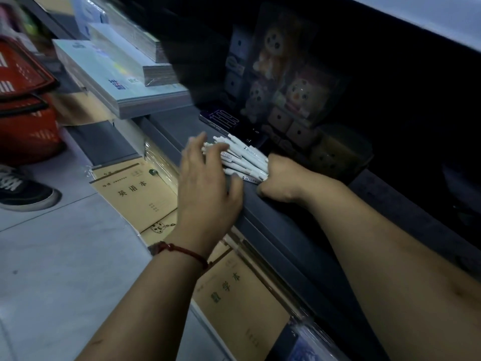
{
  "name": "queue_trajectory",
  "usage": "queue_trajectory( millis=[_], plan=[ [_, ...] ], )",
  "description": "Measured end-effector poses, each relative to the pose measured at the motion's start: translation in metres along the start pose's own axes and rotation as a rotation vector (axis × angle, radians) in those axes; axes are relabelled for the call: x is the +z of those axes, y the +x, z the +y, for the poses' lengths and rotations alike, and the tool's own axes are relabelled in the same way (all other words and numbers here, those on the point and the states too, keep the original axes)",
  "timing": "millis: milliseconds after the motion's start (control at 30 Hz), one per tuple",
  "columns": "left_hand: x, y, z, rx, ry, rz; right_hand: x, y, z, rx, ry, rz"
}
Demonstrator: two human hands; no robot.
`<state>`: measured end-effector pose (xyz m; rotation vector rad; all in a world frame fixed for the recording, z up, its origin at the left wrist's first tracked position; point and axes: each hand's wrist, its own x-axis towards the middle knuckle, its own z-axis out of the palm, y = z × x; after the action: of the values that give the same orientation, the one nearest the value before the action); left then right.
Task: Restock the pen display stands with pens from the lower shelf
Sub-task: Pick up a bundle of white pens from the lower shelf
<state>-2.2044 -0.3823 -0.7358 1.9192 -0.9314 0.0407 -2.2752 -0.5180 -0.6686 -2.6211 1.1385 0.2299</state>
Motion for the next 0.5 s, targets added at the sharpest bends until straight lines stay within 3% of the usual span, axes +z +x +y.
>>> queue_trajectory(
  millis=[67, 233, 400, 500],
  plan=[
    [-0.006, 0.014, -0.006, -0.044, 0.103, -0.069, 0.002, -0.002, 0.003, -0.016, 0.007, 0.011],
    [0.006, 0.041, -0.014, -0.075, 0.100, -0.182, 0.002, -0.007, 0.011, -0.069, -0.019, 0.006],
    [0.024, 0.055, -0.006, -0.063, 0.036, -0.120, 0.004, -0.021, 0.020, -0.107, 0.000, 0.003],
    [0.028, 0.052, -0.003, -0.052, 0.036, -0.071, 0.014, -0.029, 0.026, -0.111, 0.150, 0.063]
  ],
)
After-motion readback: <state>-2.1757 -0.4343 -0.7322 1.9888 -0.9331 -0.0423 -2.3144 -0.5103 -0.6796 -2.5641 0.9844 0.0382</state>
